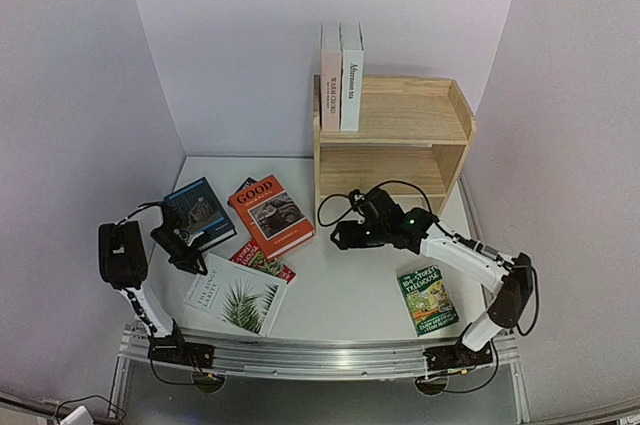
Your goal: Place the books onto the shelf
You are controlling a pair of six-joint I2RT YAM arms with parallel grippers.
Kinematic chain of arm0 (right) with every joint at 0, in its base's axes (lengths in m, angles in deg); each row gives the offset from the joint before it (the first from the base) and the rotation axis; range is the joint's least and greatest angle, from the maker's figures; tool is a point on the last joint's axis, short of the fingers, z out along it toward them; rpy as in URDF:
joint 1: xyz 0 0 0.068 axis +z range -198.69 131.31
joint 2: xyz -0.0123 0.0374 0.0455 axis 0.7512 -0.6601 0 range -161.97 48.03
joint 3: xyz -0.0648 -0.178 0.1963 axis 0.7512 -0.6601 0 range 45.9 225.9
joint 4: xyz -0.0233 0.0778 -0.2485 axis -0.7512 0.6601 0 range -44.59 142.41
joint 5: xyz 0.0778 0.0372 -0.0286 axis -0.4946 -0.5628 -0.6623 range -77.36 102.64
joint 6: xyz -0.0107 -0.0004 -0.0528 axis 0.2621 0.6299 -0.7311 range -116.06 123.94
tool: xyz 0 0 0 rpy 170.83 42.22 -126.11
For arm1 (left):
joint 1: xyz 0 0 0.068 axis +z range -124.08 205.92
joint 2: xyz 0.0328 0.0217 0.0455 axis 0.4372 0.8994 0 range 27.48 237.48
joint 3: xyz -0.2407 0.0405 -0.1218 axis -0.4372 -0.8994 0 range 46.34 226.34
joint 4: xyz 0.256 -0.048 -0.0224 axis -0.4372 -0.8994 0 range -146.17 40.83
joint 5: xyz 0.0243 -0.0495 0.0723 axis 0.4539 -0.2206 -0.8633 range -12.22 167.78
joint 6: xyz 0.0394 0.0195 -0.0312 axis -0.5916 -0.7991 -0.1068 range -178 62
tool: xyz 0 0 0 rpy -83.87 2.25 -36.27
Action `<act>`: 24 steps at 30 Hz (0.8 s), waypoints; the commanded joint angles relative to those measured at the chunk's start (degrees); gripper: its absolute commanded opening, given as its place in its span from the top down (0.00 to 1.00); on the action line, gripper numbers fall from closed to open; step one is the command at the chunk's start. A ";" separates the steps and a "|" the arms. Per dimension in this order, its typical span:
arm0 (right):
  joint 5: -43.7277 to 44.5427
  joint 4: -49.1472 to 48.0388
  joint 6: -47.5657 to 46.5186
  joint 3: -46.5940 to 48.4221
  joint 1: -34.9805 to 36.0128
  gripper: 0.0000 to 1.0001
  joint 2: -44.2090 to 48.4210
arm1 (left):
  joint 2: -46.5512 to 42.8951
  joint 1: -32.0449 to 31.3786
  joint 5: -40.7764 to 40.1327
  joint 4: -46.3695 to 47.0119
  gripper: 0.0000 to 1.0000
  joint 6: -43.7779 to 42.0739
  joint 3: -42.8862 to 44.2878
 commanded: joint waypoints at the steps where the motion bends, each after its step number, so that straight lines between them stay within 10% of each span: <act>1: -4.89 -2.53 -2.46 5.78 2.39 0.23 -6.62 | 1.57 0.04 6.27 -4.99 0.98 -1.99 3.58; 8: -4.12 -2.90 -8.08 15.98 8.65 0.22 -16.33 | -1.43 0.08 8.74 -9.64 1.00 0.73 8.20; 18: 19.45 -7.41 -31.01 38.39 26.68 0.19 -35.44 | -3.27 0.01 10.72 -15.45 1.00 12.61 16.24; 24: 27.49 -25.09 -43.94 36.41 32.68 0.11 -41.51 | -3.52 0.01 11.18 -18.57 1.00 16.96 22.24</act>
